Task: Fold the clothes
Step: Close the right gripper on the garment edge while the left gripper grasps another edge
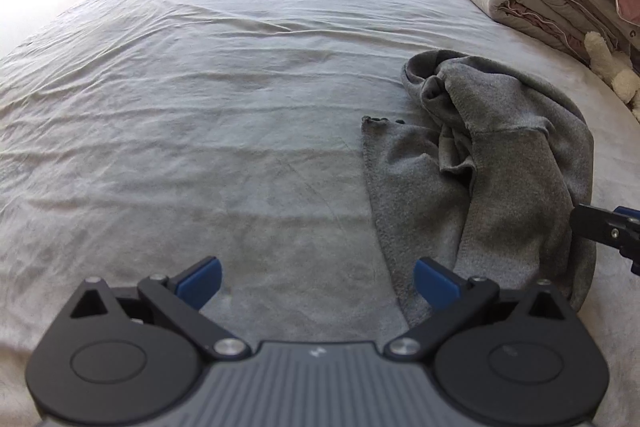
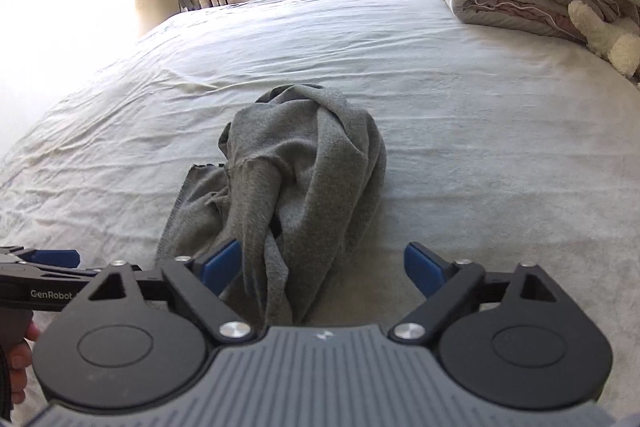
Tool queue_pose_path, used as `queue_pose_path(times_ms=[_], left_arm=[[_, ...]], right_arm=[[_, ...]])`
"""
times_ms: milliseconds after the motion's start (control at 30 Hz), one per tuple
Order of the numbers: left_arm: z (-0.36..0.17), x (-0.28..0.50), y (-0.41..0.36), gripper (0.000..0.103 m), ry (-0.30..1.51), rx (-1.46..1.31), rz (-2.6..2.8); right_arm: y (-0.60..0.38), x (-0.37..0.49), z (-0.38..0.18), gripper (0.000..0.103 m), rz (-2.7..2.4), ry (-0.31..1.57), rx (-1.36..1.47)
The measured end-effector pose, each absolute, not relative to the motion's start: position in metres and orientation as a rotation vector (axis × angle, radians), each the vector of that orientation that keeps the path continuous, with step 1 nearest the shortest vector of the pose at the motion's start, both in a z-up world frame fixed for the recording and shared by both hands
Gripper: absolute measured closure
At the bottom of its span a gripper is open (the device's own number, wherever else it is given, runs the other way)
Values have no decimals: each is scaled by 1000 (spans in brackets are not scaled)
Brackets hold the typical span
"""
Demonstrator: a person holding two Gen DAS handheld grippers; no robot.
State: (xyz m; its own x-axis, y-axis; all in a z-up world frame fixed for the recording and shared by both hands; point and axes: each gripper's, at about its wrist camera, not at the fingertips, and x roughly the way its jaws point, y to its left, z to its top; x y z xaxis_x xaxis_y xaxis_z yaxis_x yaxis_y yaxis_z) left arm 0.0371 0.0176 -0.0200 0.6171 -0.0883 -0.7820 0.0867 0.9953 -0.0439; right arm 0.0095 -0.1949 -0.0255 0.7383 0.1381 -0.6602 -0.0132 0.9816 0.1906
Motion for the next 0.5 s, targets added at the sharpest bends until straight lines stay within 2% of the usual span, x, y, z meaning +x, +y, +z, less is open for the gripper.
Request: queue_pose_path(times_ms=[33, 100, 133, 200, 233, 267, 500], left_arm=[[-19, 37, 17, 0, 899, -3, -106], [-17, 37, 17, 1, 901, -13, -121], [-17, 38, 17, 1, 904, -20, -128], [-16, 37, 17, 1, 909, -30, -136], [-16, 37, 17, 1, 911, -35, -140], [-16, 37, 18, 1, 914, -40, -144], [-9, 31, 22, 1, 891, -81, -193]], right_arm=[[-194, 12, -26, 28, 84, 738, 192], [-192, 15, -28, 42, 96, 746, 210], [-191, 16, -29, 46, 103, 750, 219], [-190, 15, -29, 67, 128, 756, 236], [-190, 14, -28, 73, 139, 756, 239], [-189, 12, -26, 87, 150, 754, 242], [-197, -1, -20, 90, 194, 756, 280]])
